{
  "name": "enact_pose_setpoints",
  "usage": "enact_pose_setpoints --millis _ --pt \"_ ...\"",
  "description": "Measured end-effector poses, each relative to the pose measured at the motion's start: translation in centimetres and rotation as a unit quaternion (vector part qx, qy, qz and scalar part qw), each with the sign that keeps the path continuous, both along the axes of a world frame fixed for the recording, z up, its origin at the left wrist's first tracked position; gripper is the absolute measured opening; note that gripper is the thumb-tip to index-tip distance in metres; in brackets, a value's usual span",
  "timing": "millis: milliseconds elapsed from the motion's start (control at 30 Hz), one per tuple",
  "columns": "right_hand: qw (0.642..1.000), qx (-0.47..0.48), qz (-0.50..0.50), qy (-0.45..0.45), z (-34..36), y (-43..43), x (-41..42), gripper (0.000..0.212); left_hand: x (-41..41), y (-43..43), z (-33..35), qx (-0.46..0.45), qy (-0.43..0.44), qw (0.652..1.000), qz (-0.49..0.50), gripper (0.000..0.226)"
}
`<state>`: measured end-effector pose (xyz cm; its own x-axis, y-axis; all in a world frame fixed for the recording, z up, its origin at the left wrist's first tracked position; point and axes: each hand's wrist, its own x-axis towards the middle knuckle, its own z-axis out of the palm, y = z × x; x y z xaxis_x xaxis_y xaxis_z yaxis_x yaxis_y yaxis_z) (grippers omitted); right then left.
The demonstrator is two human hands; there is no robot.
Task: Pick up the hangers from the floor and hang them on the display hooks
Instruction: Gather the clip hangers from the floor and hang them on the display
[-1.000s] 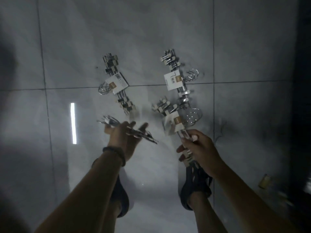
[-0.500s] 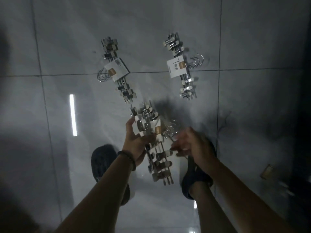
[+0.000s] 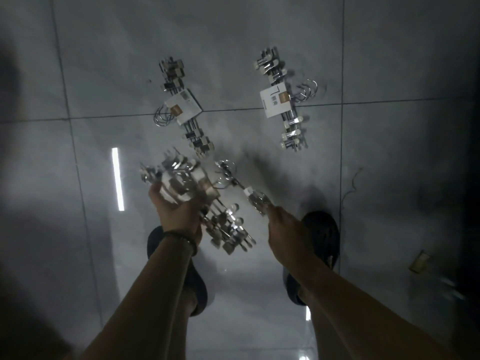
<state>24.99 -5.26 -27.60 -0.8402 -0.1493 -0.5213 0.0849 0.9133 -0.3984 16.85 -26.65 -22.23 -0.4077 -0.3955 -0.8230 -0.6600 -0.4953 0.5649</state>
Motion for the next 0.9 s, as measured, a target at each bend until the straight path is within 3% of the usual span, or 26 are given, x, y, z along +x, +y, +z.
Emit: enact_pose_setpoints --millis 100,167,233,300,367,400,500,567,633,733,767,900 --pt "0.997 -0.036 -0.066 -0.003 -0.2 0.7 -0.4 0.030 -0.3 -1.1 0.6 0.027 -0.004 1.000 -0.006 0.092" --pt "0.979 -0.136 -0.135 -0.076 0.4 1.1 -2.6 0.024 -0.2 -0.6 1.6 0.040 0.001 0.997 -0.063 0.093" --pt "0.951 -0.193 -0.175 -0.166 1.4 1.6 -5.5 0.033 0.0 0.7 3.1 0.059 0.007 0.993 -0.099 0.095" --pt "0.949 -0.149 -0.198 -0.193 2.8 2.0 -7.7 0.039 0.0 2.0 4.9 0.076 0.008 0.991 -0.113 0.098" --pt "0.956 -0.088 -0.230 -0.161 5.9 2.5 -9.3 0.037 -0.6 3.3 7.4 0.086 0.010 0.989 -0.117 0.099" --pt "0.941 -0.115 -0.274 -0.159 8.1 2.8 -9.9 0.034 -1.0 4.0 8.9 0.081 0.016 0.989 -0.121 0.098" --pt "0.831 -0.313 -0.394 -0.237 17.6 3.6 -10.9 0.028 -2.8 6.1 14.8 0.074 0.044 0.988 -0.124 0.098" --pt "0.776 -0.375 -0.432 -0.264 24.6 4.0 -10.7 0.028 -4.2 7.5 19.8 0.075 0.067 0.986 -0.130 0.101" --pt "0.777 -0.399 -0.422 -0.244 31.7 4.4 -10.8 0.033 -5.6 8.7 25.7 0.075 0.102 0.980 -0.154 0.102" --pt "0.831 -0.370 -0.381 -0.164 42.7 5.1 -10.7 0.016 -7.0 10.5 35.6 0.048 0.168 0.949 -0.262 0.093" --pt "0.842 -0.360 -0.382 -0.127 46.3 5.5 -10.7 0.008 -7.6 11.1 39.2 0.057 0.191 0.936 -0.289 0.091" --pt "0.852 -0.323 -0.412 0.001 60.1 7.9 -9.3 0.013 -9.2 12.6 52.4 0.131 0.249 0.884 -0.374 0.092"
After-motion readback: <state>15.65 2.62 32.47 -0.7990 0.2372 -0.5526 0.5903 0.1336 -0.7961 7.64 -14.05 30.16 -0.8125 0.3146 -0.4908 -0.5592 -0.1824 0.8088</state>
